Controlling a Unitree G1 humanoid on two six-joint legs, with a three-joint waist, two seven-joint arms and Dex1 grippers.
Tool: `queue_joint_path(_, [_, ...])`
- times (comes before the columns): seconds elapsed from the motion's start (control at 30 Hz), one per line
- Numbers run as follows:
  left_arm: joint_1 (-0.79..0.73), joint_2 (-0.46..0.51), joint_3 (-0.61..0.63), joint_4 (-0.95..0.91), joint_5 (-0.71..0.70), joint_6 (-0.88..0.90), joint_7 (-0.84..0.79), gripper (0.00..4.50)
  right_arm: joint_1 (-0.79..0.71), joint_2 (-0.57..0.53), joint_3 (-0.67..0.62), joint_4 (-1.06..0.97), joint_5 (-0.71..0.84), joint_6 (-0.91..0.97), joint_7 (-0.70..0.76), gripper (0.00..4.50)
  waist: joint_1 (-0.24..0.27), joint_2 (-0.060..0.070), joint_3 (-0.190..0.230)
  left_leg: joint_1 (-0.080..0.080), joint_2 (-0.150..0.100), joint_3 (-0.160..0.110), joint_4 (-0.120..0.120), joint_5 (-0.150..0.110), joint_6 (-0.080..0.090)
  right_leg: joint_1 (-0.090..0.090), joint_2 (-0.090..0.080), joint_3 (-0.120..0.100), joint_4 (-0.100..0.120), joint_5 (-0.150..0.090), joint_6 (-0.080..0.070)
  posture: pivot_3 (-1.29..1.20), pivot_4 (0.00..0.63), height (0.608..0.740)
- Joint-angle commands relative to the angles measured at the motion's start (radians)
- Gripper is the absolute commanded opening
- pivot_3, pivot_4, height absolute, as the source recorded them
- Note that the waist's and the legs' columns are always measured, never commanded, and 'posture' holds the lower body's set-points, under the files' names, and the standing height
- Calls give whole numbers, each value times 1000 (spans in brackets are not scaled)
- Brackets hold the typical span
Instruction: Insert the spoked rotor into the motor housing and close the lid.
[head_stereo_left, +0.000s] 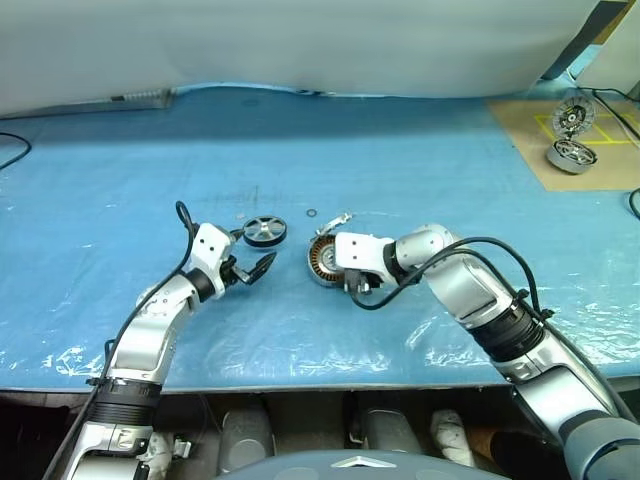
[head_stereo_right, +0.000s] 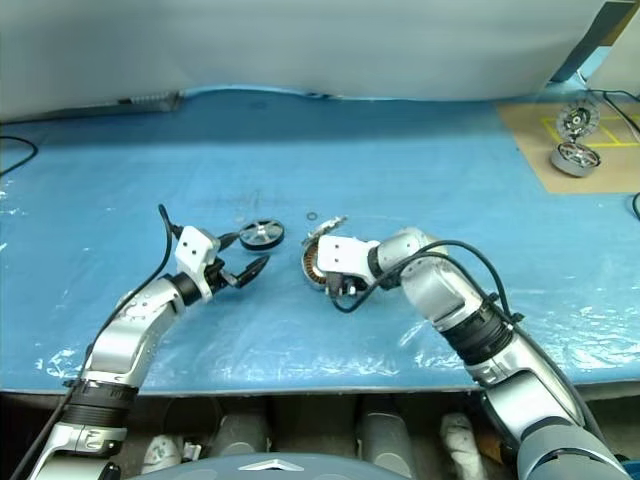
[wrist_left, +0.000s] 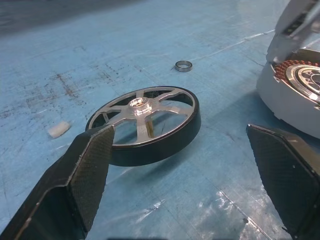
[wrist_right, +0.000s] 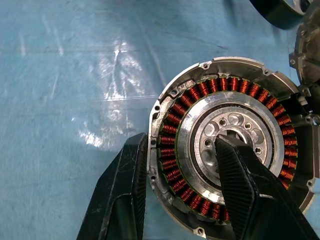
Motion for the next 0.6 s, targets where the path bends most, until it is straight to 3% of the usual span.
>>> queue_joint_path(0.03, [-6, 0, 7, -14, -5, -19, -4, 4500, 33, 12, -2, 41, -24, 224, -83, 1686, 5, 0, 0, 0, 0, 0, 0, 0, 0, 0, 0, 0, 0, 0, 0, 0, 150, 740])
queue_joint_path(0.3, [-2, 3, 10, -31, -7, -5, -3, 4500, 16, 168, -168, 106, 30, 503, -326, 1686, 17, -1, -1, 13, -1, 0, -1, 0, 0, 12, -1, 1, 0, -4, 8, 0, 150, 740])
queue_joint_path(0.57, [-3, 5, 12, -41, -9, 5, -1, 4500, 6, 228, -216, 40, 129, 652, -428, 1686, 18, -1, -1, 15, -5, -1, -5, 0, -1, 15, -5, 1, -2, -6, 10, 0, 150, 740])
queue_joint_path(0.6, [-3, 4, 11, -42, -9, 5, 0, 4500, 5, 230, -214, 27, 141, 663, -437, 2036, 18, -1, -1, 15, -6, -1, -5, 0, -1, 15, -5, 1, -2, -6, 11, 0, 150, 740])
